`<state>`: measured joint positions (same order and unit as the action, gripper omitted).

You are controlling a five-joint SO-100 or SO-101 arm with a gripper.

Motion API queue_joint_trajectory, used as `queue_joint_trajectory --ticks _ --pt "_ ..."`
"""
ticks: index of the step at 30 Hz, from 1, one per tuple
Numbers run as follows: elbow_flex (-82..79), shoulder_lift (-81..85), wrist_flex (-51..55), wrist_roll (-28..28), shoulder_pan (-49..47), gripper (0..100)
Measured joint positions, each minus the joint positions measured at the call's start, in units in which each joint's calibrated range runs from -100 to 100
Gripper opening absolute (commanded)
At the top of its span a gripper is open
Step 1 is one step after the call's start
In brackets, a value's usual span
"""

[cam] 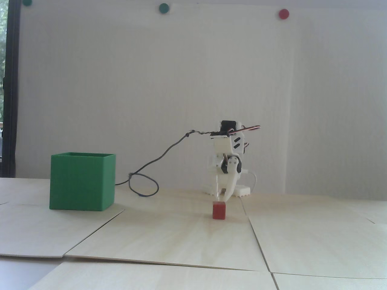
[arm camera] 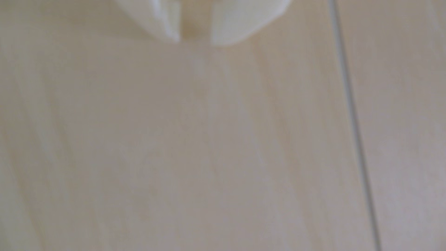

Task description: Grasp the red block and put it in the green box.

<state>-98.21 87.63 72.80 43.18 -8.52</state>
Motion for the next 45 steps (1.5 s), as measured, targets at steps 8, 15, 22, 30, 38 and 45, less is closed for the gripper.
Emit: queue_joint_trajectory --ticks 8,15,22,30,38,45 --pt "0.0 0.0 0.0 0.0 0.0 3" --pt "4.74 0.0 0.08 0.0 0.08 3" --pt "14.41 -0.25 0.58 0.0 0.08 3" --pt "28.65 -14.78 0.58 0.0 0.08 3" --pt "47.63 -39.93 0.58 0.0 1.3 3" --pt "68.76 -63.59 0.58 -0.15 2.45 3"
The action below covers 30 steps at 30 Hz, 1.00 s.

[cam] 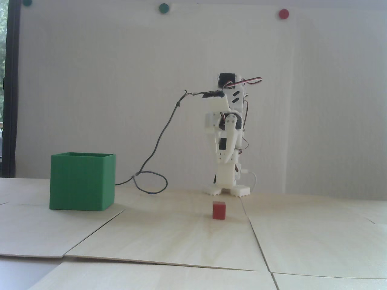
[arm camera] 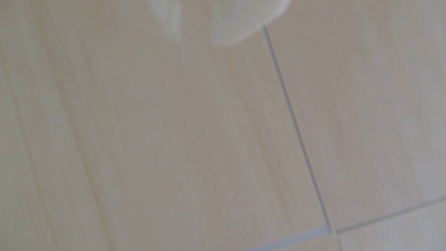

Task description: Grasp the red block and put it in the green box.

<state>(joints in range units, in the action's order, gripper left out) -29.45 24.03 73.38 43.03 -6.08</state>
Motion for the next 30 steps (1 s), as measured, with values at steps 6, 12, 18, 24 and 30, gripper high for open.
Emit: queue_joint_trajectory --ticks 6,12,18,24,30 --pt "14.77 -16.77 0.0 0.0 0.0 3" --pt "27.75 -31.8 0.0 0.0 0.08 3" --pt "39.48 -43.25 0.0 -1.59 0.08 3" --pt "46.82 -48.48 0.0 -2.52 -0.08 3" --pt "47.45 -48.82 0.0 -2.52 -0.15 3"
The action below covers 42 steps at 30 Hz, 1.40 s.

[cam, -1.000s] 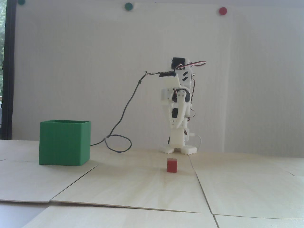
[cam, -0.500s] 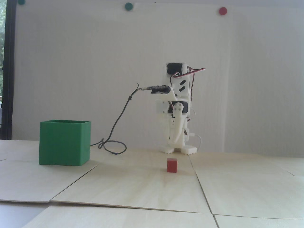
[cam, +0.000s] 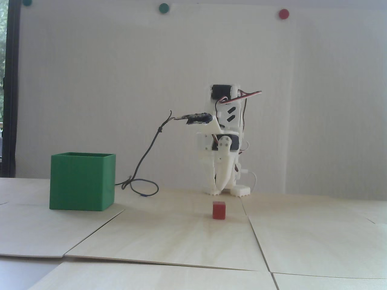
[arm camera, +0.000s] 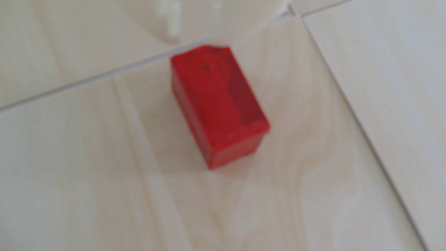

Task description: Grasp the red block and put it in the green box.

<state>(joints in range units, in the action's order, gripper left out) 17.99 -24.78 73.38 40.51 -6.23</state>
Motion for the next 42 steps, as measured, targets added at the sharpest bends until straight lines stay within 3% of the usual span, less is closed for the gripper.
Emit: queue_joint_trajectory --ticks 8,22,32,42 --pt "0.0 -0.08 0.0 0.0 0.0 20" --pt "-2.33 -0.08 0.0 2.93 -2.22 33" --pt "-2.51 -0.17 -7.82 3.24 -2.22 34" --pt "-3.67 -1.83 -8.74 3.24 -1.6 34"
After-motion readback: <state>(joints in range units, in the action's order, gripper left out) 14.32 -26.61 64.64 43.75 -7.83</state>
